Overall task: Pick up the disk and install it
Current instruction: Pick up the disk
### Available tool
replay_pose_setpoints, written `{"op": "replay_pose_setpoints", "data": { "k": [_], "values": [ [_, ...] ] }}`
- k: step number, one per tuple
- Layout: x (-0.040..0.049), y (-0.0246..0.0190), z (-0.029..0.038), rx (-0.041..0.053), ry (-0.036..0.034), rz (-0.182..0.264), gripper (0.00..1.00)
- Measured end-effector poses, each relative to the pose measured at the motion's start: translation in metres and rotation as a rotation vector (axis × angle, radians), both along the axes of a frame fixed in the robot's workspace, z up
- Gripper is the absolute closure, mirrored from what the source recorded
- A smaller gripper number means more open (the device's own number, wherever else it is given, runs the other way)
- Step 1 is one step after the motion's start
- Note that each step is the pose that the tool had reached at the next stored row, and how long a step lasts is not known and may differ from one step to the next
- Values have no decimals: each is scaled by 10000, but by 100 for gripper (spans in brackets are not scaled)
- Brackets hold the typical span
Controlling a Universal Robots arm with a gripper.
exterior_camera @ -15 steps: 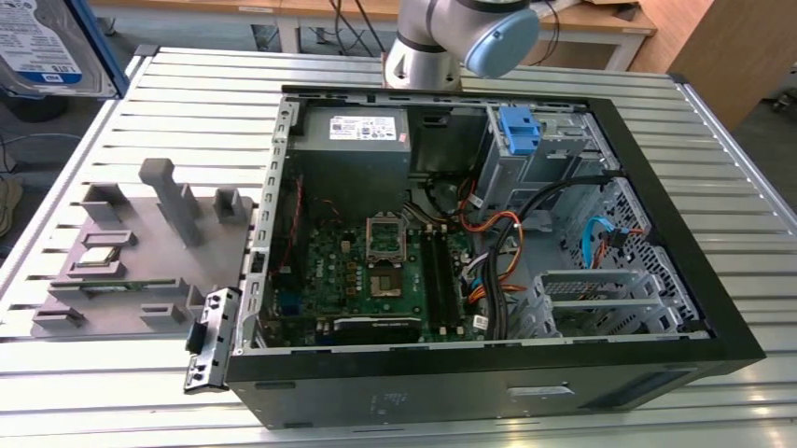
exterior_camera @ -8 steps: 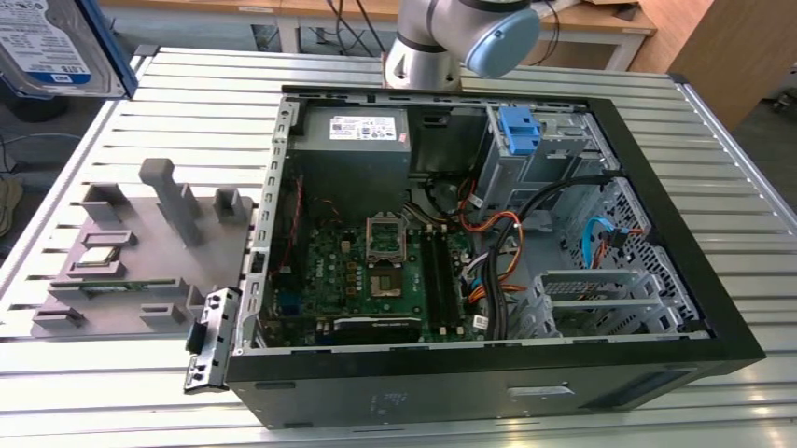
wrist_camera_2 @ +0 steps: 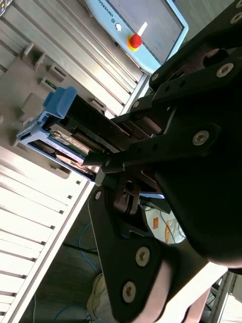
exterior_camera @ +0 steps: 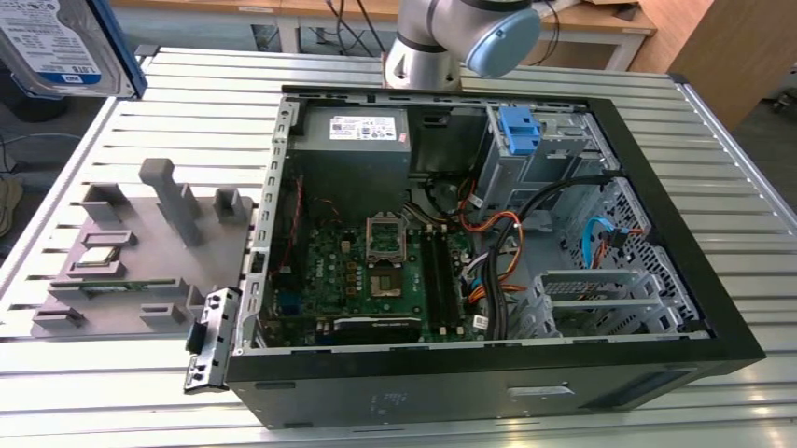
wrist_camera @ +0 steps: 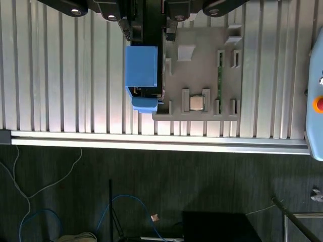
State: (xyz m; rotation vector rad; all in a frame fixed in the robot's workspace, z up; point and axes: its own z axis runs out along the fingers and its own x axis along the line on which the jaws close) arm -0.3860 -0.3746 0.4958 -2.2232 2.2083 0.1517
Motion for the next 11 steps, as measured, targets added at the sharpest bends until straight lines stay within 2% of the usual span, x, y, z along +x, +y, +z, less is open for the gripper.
{"op": "replay_pose_setpoints", "data": {
  "k": [11],
  "values": [
    [121,0,-1,0,0,0,65]
  ]
}}
